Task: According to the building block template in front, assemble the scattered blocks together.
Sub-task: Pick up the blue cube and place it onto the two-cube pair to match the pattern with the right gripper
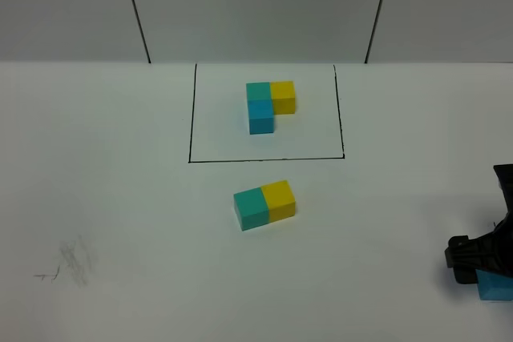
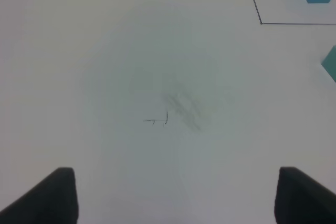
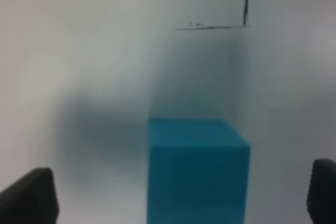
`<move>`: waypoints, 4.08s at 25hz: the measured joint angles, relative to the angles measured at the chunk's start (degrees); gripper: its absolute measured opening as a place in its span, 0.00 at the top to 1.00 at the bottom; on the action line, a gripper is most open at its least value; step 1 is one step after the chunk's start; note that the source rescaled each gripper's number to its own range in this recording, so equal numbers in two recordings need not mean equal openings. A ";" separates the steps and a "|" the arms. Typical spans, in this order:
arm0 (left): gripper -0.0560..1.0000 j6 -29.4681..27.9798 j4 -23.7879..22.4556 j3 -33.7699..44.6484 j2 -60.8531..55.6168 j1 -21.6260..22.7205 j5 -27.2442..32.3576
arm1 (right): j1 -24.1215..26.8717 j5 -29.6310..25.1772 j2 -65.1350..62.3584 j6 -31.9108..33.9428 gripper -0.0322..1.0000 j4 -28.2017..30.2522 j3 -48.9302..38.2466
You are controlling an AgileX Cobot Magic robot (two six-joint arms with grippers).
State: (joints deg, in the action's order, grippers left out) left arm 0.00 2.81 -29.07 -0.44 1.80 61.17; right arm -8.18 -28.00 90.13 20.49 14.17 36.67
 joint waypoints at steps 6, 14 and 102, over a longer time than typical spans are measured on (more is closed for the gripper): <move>0.33 0.00 0.00 0.00 0.00 0.00 0.00 | 0.46 3.36 4.17 -0.24 0.08 0.00 0.00; 0.33 0.00 0.00 0.00 0.00 0.00 0.00 | 0.46 3.96 7.59 -0.70 0.47 -0.08 0.05; 0.33 0.00 -0.02 0.05 0.00 0.00 0.00 | -38.92 -22.26 39.13 14.88 0.77 -5.60 56.10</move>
State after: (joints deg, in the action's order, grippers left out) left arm 0.00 2.79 -29.02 -0.44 1.80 61.17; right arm -47.10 -50.26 129.26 35.38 8.57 92.77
